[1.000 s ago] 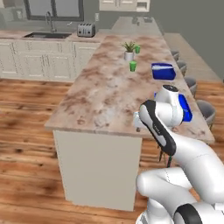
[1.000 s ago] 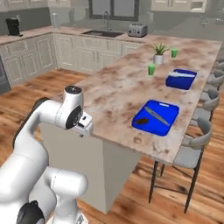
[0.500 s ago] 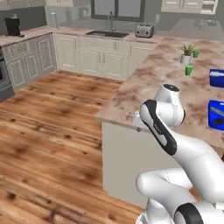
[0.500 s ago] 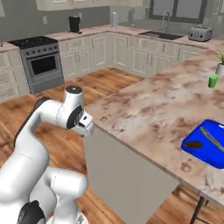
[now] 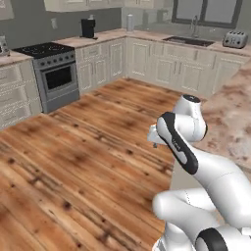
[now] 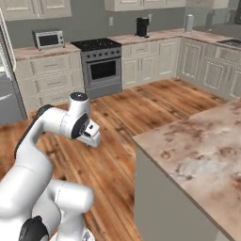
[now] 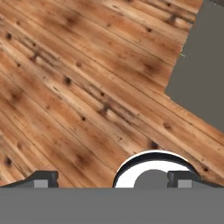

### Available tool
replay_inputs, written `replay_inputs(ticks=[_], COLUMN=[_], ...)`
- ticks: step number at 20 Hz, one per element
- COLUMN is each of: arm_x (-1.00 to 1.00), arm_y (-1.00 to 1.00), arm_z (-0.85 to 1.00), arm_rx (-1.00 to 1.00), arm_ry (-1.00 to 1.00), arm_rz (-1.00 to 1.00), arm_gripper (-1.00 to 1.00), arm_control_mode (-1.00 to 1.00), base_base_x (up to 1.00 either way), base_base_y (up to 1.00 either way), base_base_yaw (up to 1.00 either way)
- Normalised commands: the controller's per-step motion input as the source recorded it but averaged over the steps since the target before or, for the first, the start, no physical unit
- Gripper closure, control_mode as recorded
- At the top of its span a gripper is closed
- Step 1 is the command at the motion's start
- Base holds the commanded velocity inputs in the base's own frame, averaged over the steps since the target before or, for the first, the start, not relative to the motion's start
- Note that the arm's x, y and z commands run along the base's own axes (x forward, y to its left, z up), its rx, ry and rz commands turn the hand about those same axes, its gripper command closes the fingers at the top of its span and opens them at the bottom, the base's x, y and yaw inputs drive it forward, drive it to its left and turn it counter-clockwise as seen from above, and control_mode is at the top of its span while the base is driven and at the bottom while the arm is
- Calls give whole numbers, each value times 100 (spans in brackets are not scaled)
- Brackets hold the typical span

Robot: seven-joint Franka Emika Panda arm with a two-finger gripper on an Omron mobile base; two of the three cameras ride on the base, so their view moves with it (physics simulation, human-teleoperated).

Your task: Gather the eggplant and sweet potato from the fridge and place them on a tray on the dining counter. Then gather the steak and chicken drumstick from the fridge and place them on the other tray.

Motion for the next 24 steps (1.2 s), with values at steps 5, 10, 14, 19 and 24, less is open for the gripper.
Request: replay_inputs(ticks=[5,10,14,19,24], arm_x=[0,0,0,0,0], arm_y=[0,0,0,0,0], arm_z=[0,0,0,0,0], arm_rx=[0,0,0,0,0], arm_ry=[0,0,0,0,0], arm_rz=[0,0,0,0,0], arm_gripper=[-100,-100,-100,-100,-100], arm_control_mode=[100,100,100,100,100], base_base_x=[73,90,94,56,33], base_base_y=[59,64,73,90,99], base_base_yaw=[42,37,34,27,11])
